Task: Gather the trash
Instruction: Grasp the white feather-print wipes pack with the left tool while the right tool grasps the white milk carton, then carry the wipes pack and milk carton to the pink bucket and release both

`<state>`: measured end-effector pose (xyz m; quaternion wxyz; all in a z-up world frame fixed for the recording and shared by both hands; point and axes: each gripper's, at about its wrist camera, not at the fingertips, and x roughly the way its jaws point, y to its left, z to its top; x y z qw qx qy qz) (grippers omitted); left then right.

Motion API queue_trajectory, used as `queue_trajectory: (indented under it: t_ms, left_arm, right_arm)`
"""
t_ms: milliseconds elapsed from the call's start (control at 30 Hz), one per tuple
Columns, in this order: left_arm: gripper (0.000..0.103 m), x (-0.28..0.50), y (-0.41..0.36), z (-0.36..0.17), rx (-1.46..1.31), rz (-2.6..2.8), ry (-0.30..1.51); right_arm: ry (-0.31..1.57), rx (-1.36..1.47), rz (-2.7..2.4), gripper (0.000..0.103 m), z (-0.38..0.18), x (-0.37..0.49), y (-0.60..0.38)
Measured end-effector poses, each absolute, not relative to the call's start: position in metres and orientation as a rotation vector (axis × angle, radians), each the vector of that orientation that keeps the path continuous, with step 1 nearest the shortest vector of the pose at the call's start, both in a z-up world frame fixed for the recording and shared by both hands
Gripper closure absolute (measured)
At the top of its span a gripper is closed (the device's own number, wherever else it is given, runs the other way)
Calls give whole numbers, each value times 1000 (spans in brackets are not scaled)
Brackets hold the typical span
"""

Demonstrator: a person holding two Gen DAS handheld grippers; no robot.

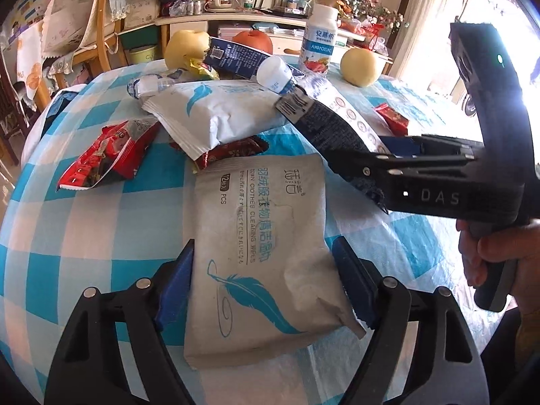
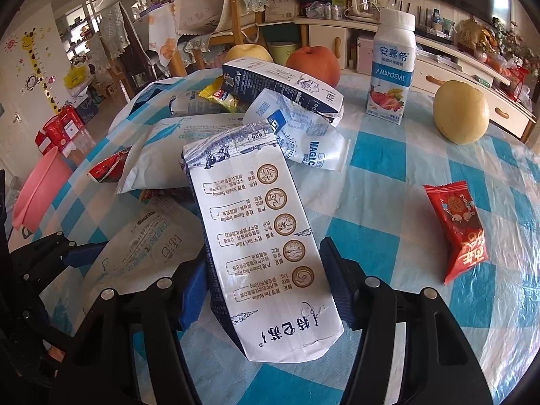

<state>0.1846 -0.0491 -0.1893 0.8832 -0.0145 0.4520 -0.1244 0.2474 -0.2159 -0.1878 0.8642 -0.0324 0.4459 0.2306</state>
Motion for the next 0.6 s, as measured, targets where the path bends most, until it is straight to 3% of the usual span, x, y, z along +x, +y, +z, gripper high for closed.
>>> queue_trajectory:
  t_ms: [600]
  left_arm:
    - [24,161,-4,-153,-194,-282,830]
  right_arm:
    - [923,179,421,42,-167,202,-226]
